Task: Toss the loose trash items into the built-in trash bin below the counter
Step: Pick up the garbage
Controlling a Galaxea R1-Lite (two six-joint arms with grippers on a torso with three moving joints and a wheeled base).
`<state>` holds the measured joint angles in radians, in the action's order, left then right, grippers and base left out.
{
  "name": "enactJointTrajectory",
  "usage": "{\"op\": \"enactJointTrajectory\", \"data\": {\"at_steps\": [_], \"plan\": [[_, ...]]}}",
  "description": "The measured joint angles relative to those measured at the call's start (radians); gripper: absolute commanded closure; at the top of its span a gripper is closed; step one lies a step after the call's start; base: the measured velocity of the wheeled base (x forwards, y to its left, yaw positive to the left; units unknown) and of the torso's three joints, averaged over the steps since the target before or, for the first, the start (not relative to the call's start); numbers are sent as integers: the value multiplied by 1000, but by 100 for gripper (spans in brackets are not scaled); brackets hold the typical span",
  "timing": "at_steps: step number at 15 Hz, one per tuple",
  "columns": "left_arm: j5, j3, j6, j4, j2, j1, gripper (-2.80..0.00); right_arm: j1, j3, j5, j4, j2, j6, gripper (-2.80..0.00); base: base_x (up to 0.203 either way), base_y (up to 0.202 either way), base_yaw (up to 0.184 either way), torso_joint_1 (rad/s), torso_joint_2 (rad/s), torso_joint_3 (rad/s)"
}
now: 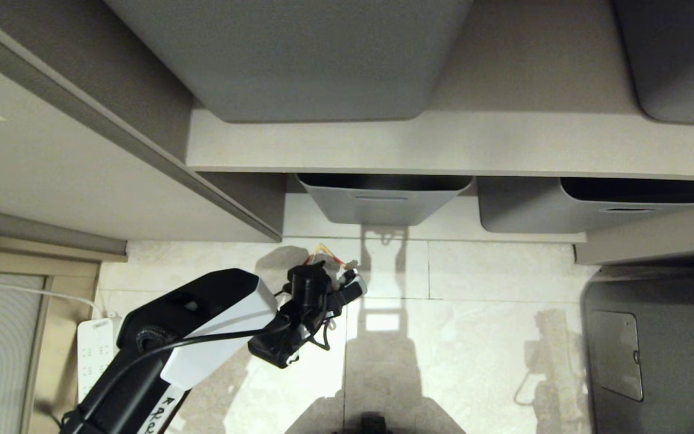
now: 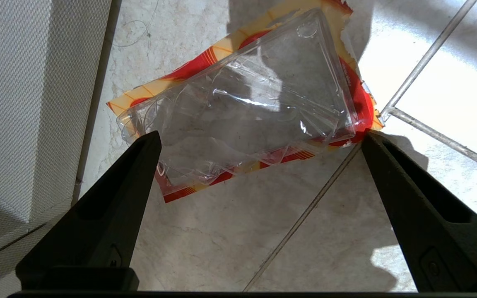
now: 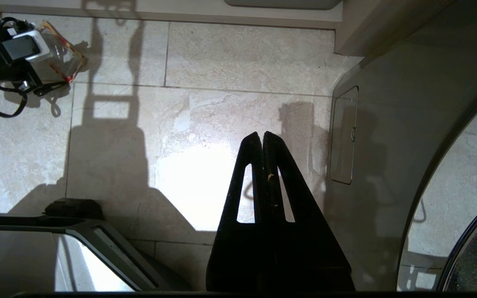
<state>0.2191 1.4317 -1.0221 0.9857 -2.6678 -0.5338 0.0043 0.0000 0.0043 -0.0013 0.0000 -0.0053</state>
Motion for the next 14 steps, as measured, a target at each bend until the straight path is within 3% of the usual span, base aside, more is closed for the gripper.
{"op": "enactJointTrajectory", "data": {"at_steps": [1,2,14], "plan": [[0,1,0,0,-1,0,-280,0,0,0,0,0,0,0,0,0,0,0,0,0],[-1,1,0,0,-1,2,0,0,0,0,0,0,0,0,0,0,0,0,0,0],[-1,3,-19,-3,-3,3,0,0,0,0,0,0,0,0,0,0,0,0,0,0]]}}
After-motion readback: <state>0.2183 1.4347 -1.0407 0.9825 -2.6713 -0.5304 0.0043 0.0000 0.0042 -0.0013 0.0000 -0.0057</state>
